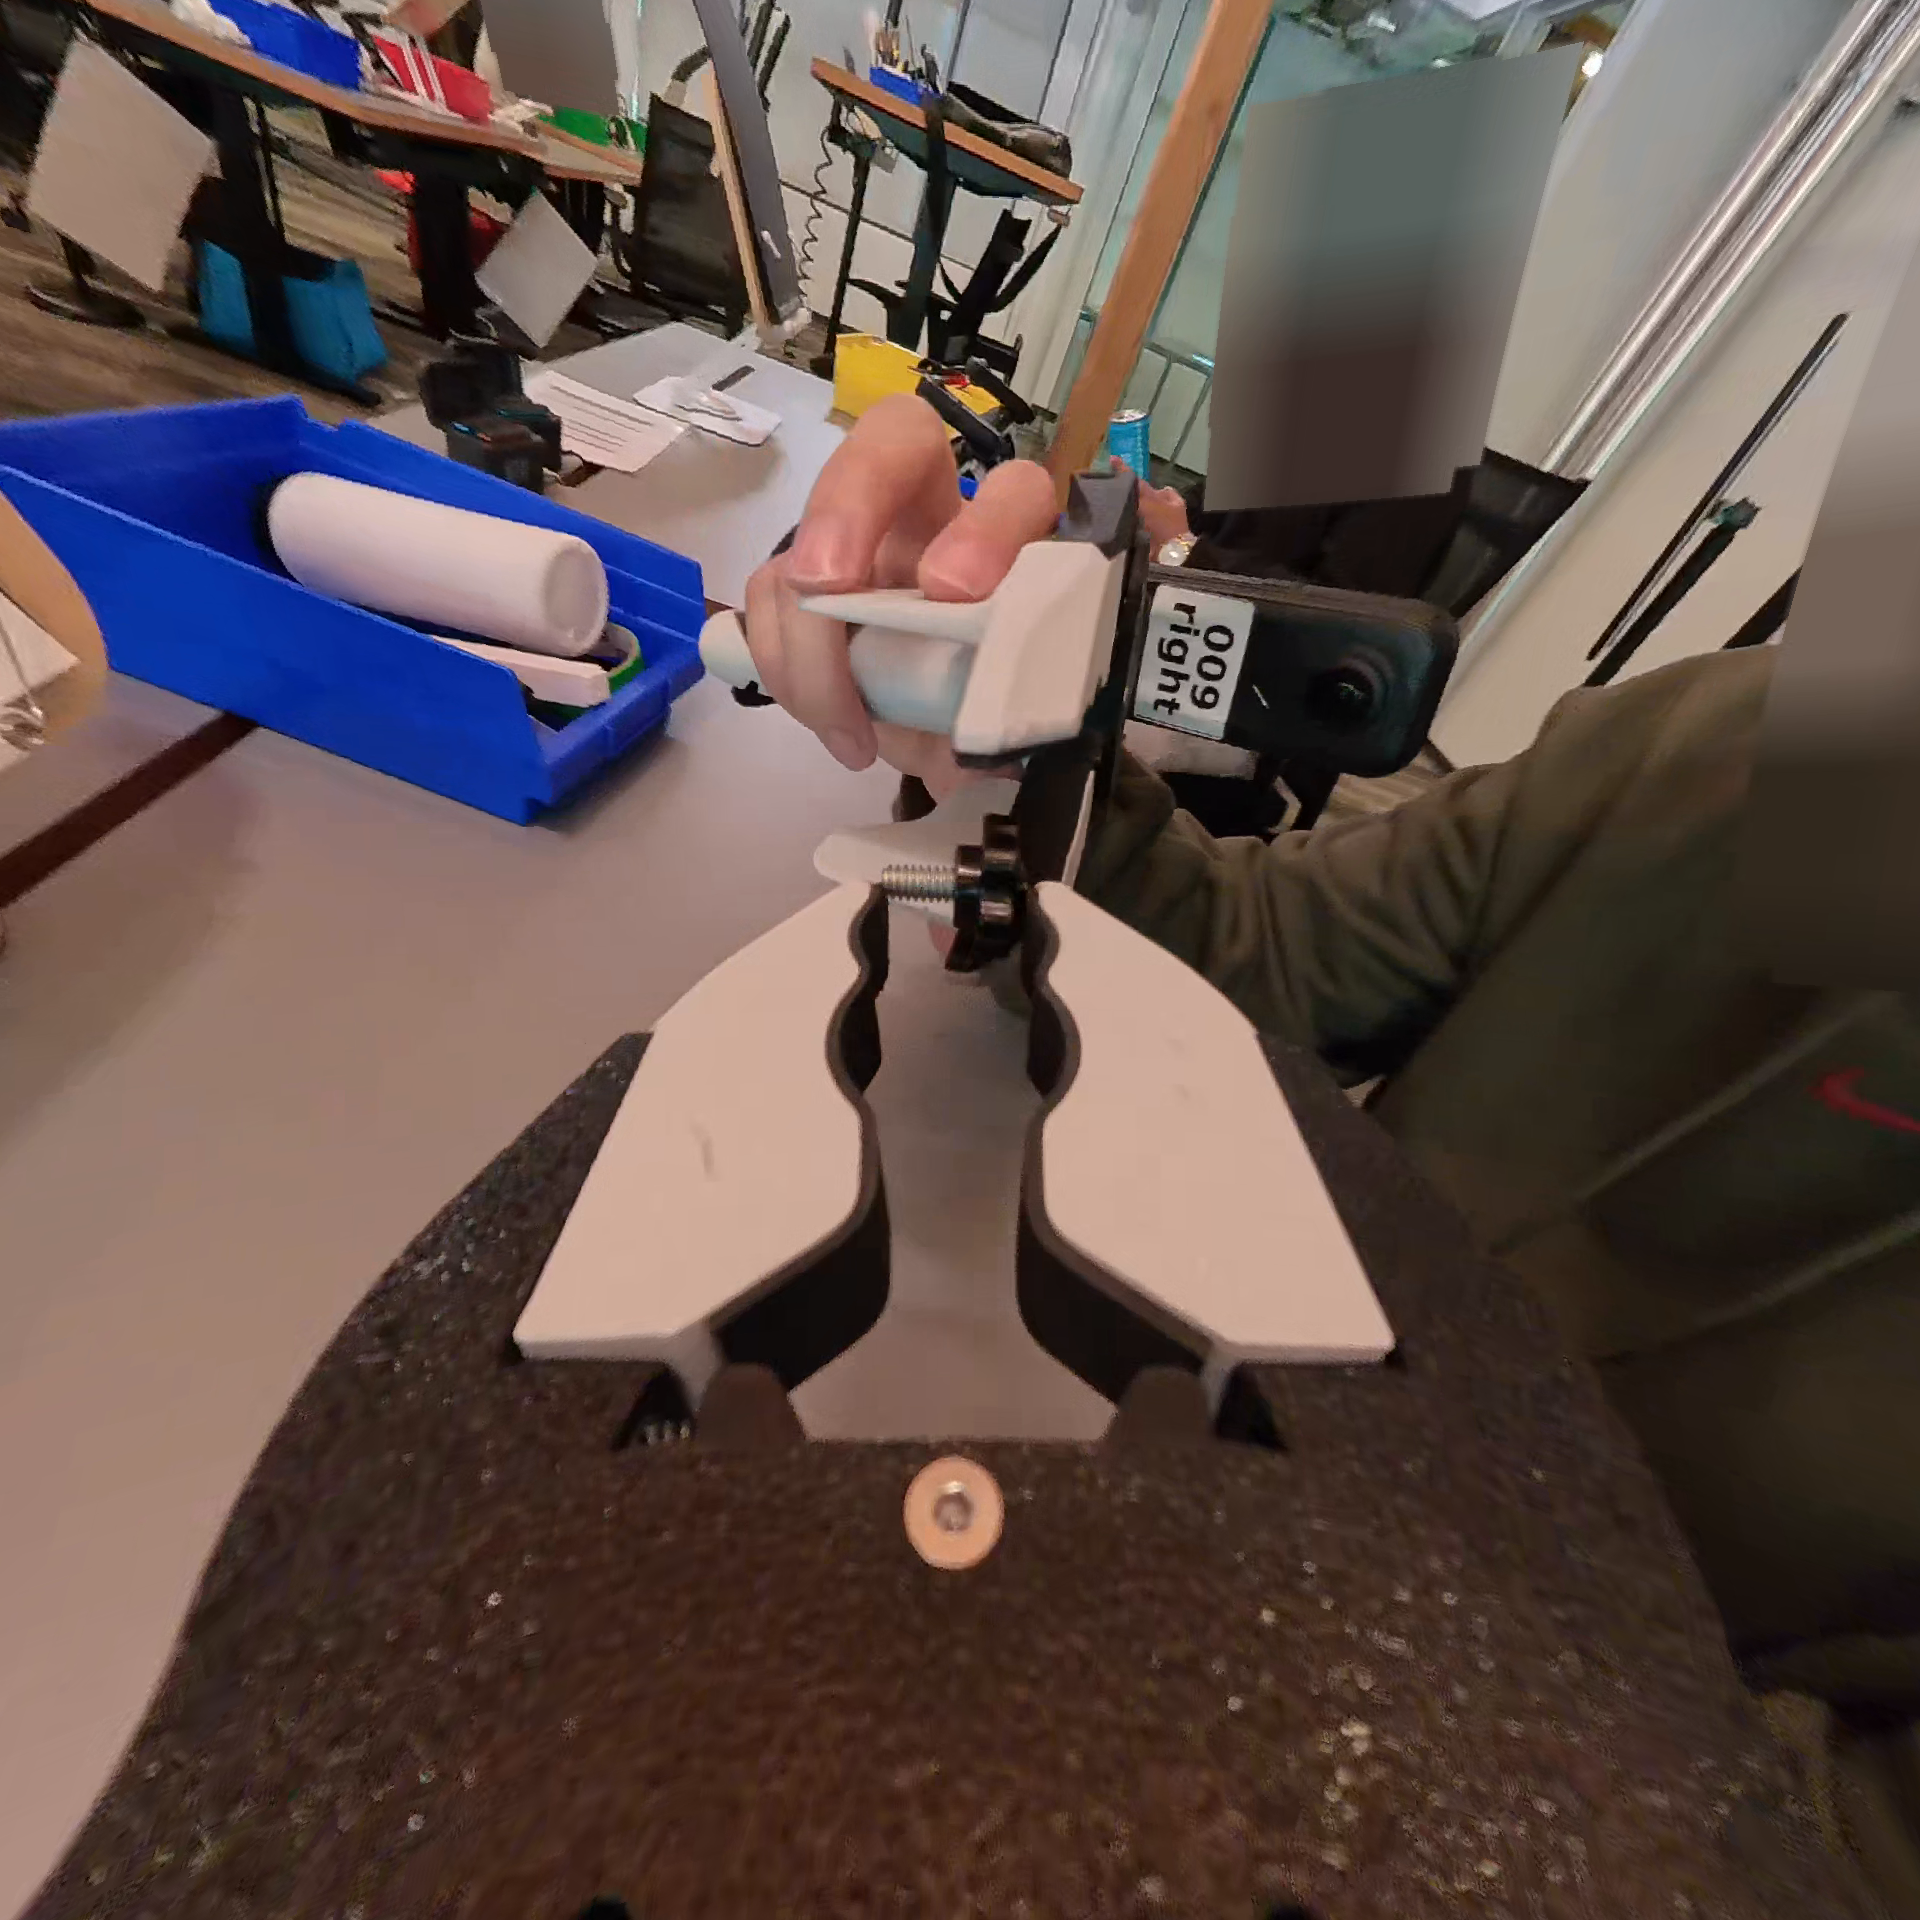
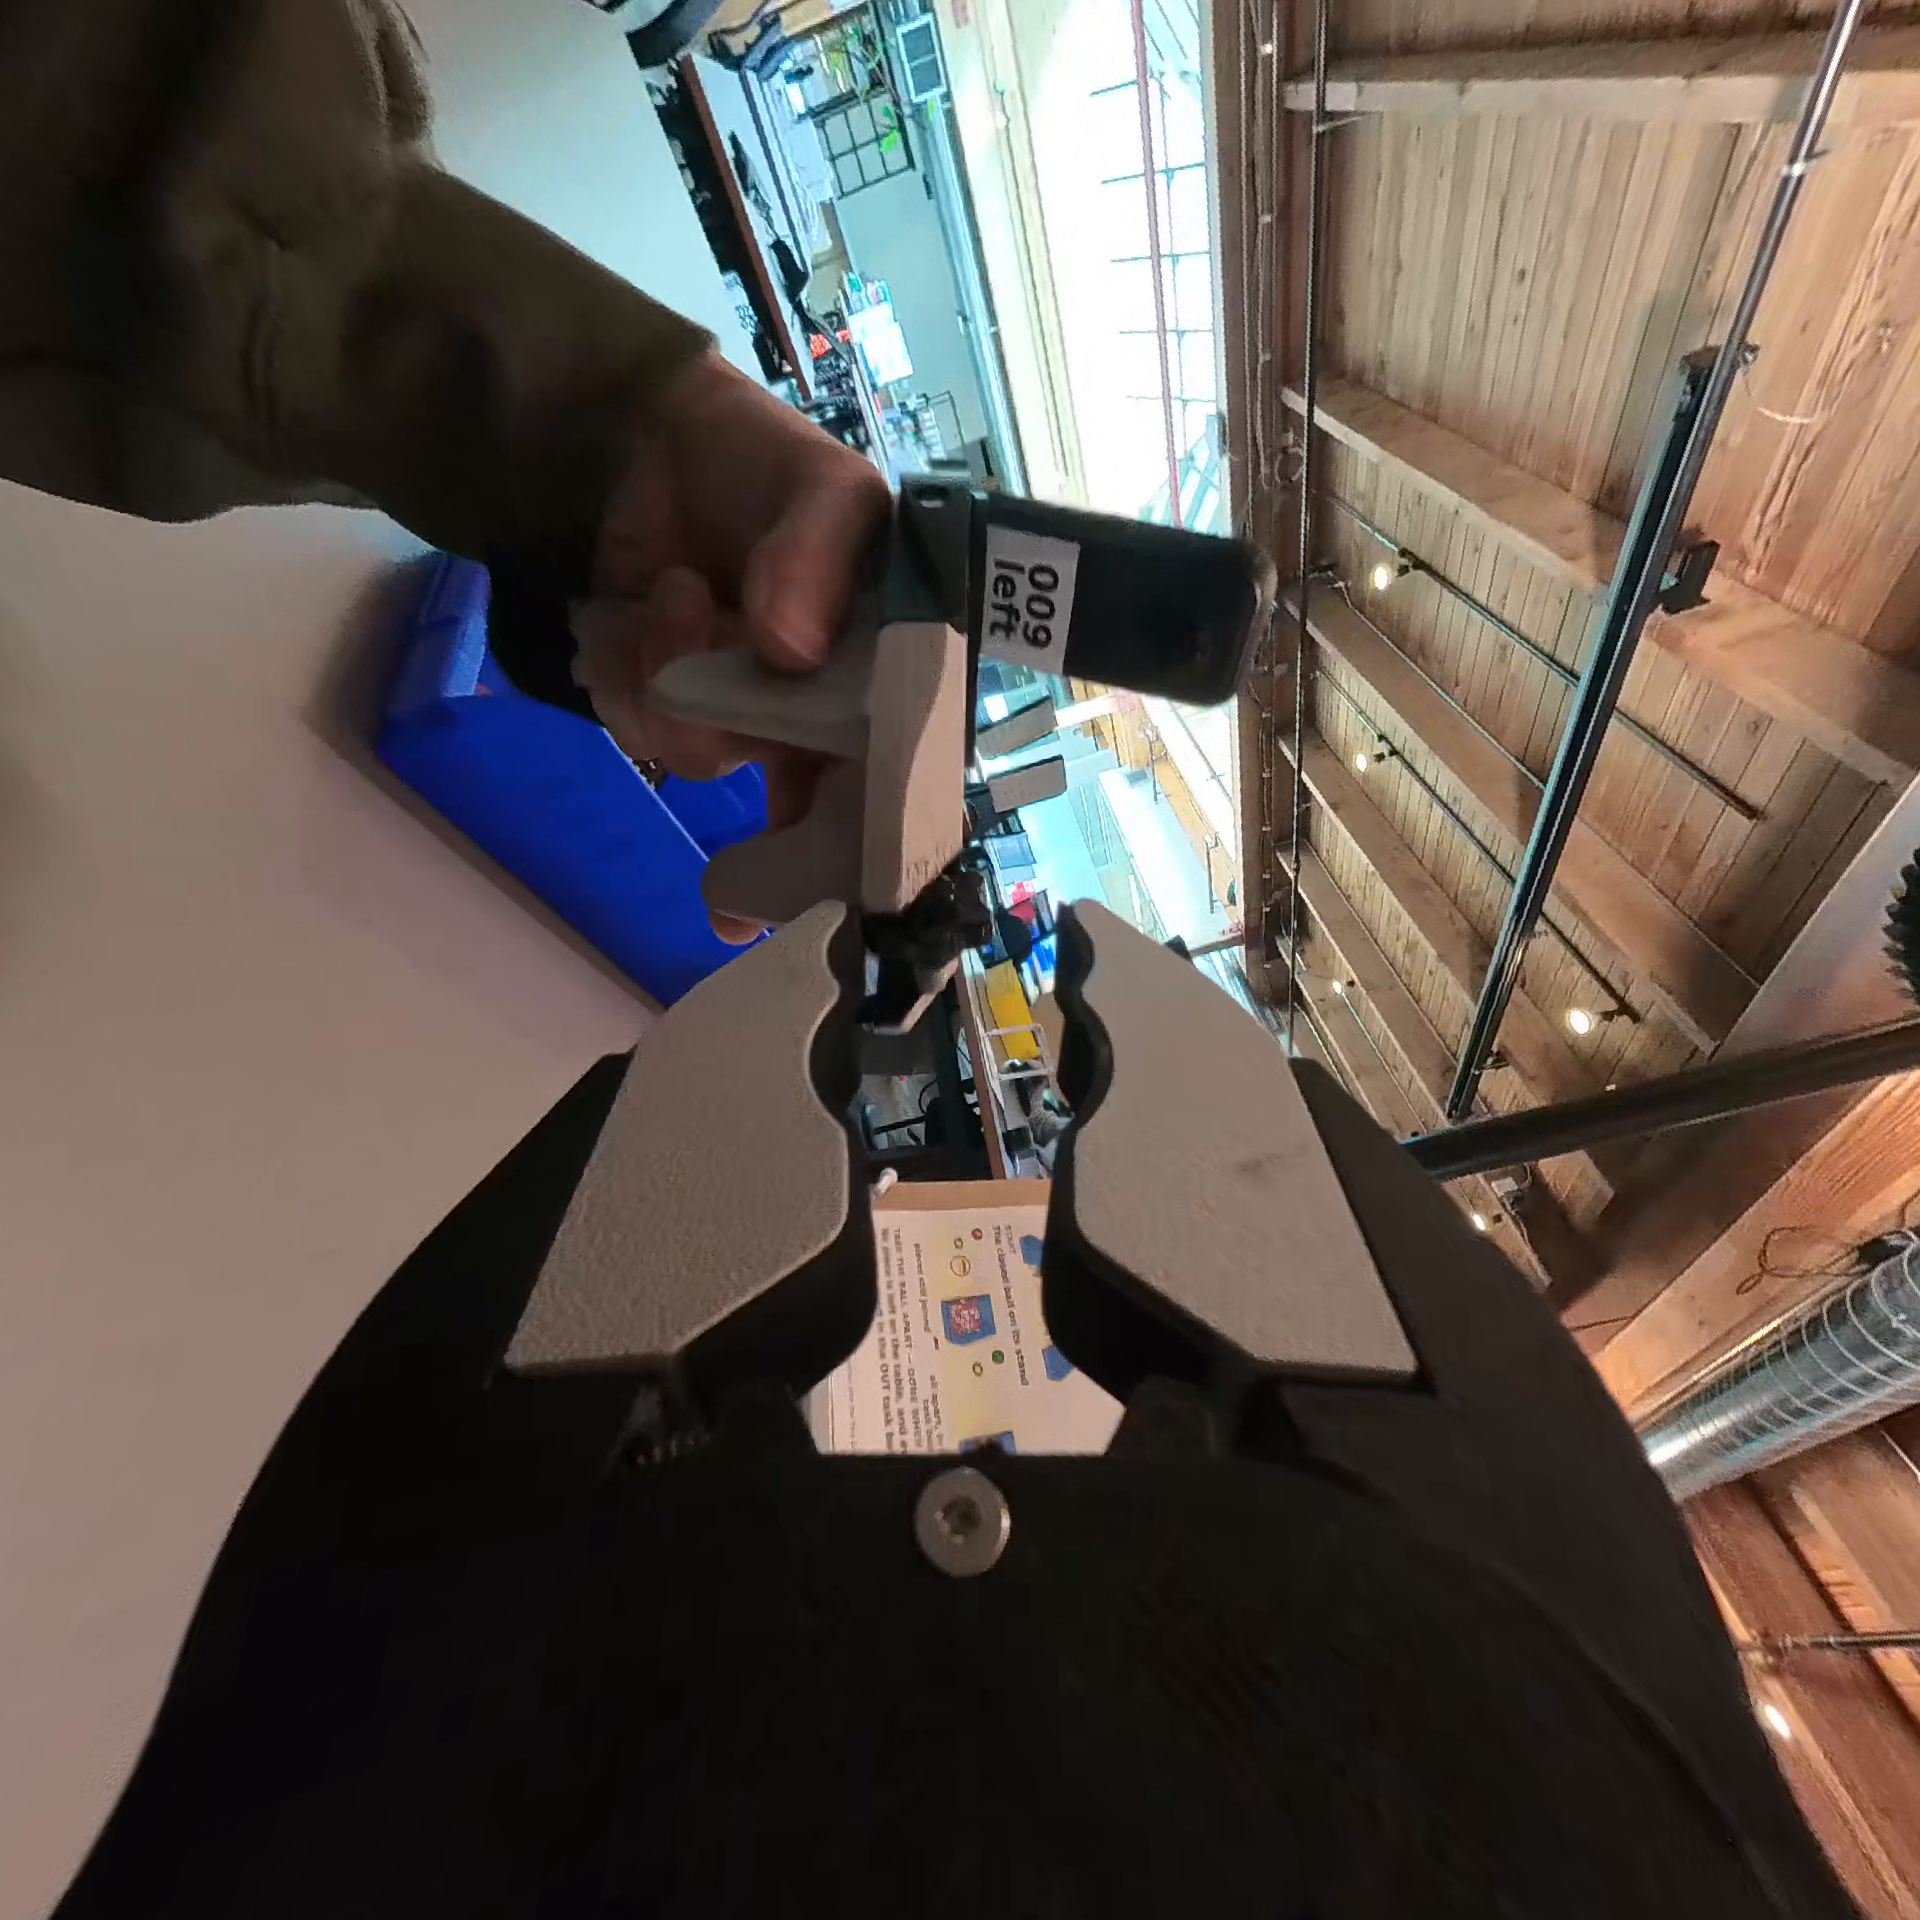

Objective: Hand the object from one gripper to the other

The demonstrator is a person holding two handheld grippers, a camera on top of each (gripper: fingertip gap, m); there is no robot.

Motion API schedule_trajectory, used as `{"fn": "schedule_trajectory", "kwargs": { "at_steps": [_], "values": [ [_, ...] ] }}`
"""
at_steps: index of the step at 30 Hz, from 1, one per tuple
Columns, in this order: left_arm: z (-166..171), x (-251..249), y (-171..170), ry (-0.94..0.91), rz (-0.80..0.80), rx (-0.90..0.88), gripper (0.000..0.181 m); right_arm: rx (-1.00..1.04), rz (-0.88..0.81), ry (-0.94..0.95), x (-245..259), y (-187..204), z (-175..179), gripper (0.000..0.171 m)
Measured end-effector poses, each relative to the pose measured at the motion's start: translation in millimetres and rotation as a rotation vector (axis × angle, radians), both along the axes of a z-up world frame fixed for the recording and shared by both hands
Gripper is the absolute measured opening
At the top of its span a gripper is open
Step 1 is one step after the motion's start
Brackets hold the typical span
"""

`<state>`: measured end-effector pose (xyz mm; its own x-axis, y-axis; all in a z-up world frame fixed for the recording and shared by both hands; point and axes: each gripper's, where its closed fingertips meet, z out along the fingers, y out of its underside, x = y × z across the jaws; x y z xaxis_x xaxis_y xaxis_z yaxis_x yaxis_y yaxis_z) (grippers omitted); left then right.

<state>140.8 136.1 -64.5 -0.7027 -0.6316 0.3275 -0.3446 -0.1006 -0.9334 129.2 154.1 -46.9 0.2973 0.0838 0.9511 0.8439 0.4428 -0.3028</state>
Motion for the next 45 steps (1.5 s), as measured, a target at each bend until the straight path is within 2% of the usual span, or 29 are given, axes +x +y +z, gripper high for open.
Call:
{"fn": "schedule_trajectory", "kwargs": {
  "at_steps": [2, 7, 9, 11, 14, 17, 20, 24, 27, 32, 34, 35, 38, 42, 45],
  "values": [
    [0.8, 0.8, 1.0, 0.012, -0.002, -0.030, 0.024, -0.020, 0.008, -0.010, -2.1, 1.5, -3.9, 0.024],
    [0.9, 4.8, 5.5, 0.013, 0.029, -0.054, 0.024, -0.107, 0.018, 0.086, 1.4, 5.8, -4.9, 0.023],
    [5.1, 13.1, 13.8, -0.046, 0.118, -0.028, 0.025, -0.143, -0.010, 0.178, 9.8, 10.2, -2.5, 0.023],
    [8.6, 25.5, 30.8, -0.108, 0.285, 0.038, 0.041, -0.166, -0.065, 0.280, 25.3, 15.5, 1.6, 0.023],
    [5.6, 31.2, 48.0, -0.158, 0.433, 0.207, 0.064, -0.179, -0.363, 0.547, 100.6, 24.0, 9.1, 0.023],
    [-3.2, 34.0, 53.7, -0.143, 0.495, 0.343, 0.064, -0.165, -0.623, 0.893, 201.3, 3.2, -3.2, 0.023],
    [-7.4, 39.3, 48.5, -0.135, 0.488, 0.366, 0.063, -0.160, -0.804, 1.217, 284.1, -28.0, -39.0, 0.023],
    [-17.9, 47.3, 45.7, -0.088, 0.474, 0.366, 0.063, -0.117, -1.083, 1.393, 355.0, -74.1, -86.9, 0.023],
    [-25.0, 50.6, 46.6, -0.066, 0.479, 0.394, 0.062, -0.127, -1.189, 1.452, 381.0, -97.0, -115.2, 0.023],
    [-29.3, 53.9, 45.4, -0.049, 0.477, 0.388, 0.060, -0.205, -1.269, 1.483, 394.5, -105.4, -152.5, 0.024],
    [-30.8, 55.0, 47.8, -0.036, 0.491, 0.384, 0.060, -0.218, -1.270, 1.473, 391.6, -102.9, -149.1, 0.041],
    [-31.0, 55.3, 49.9, -0.031, 0.502, 0.385, 0.060, -0.213, -1.248, 1.481, 386.9, -99.8, -140.3, 0.054],
    [-28.1, 53.3, 58.0, -0.021, 0.554, 0.384, 0.060, -0.151, -1.121, 1.434, 362.9, -82.8, -95.6, 0.076],
    [-22.7, 36.9, 87.6, 0.018, 0.716, 0.425, 0.059, -0.120, -0.872, 1.345, 312.3, -55.6, -39.3, 0.086],
    [-26.5, 0.3, 128.5, 0.102, 0.880, 0.464, 0.058, -0.086, -0.768, 1.285, 283.6, -46.6, -11.7, 0.089]
  ]
}}
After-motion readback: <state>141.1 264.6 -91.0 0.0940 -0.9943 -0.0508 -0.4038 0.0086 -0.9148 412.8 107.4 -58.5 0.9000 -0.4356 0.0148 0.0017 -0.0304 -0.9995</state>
